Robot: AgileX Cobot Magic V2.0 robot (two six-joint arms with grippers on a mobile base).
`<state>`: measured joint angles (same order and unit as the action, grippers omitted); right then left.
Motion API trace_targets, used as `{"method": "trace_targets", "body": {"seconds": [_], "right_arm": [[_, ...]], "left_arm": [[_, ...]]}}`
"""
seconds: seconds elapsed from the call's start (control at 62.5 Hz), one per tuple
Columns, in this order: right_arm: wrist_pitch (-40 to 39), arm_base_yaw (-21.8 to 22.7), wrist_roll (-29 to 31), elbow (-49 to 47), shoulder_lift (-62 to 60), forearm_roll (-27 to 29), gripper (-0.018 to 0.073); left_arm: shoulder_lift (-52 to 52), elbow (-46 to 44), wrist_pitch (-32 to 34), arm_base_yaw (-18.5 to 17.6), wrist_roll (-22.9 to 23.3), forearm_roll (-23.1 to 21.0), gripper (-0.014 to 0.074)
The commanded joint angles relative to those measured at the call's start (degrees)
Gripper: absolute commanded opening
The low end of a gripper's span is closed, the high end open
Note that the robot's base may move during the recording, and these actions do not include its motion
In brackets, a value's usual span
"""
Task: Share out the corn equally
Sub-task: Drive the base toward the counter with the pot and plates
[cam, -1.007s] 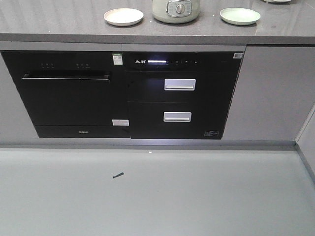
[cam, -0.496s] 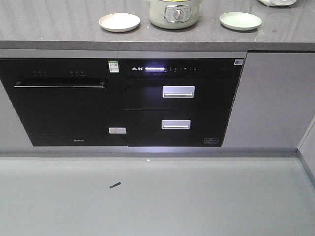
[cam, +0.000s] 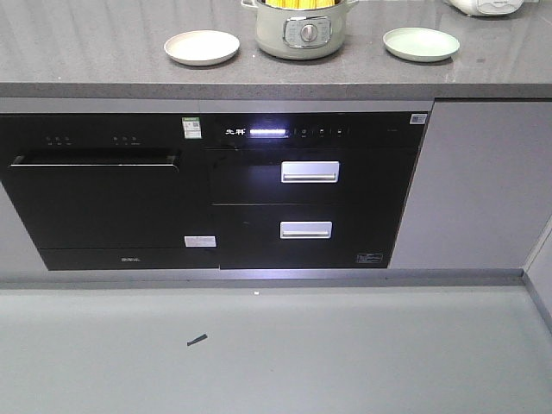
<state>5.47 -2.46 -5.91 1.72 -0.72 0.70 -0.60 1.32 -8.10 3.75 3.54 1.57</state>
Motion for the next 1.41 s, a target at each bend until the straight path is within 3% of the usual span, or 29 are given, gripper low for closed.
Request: {"method": "trace_targets", "body": {"seconds": [0.0, 1.391], "right_arm": [[-4.19, 0.24, 0.12, 0.56, -0.07, -0.31, -0.0002], [-4.19, 0.24, 0.12, 0.56, -0.07, -0.31, -0.0002]], "left_arm": [[-0.92, 0.78, 3.91, 0.10, 0.47, -0.08, -0.0007], [-0.92, 0.78, 3.91, 0.10, 0.47, -0.08, -0.0007]]}}
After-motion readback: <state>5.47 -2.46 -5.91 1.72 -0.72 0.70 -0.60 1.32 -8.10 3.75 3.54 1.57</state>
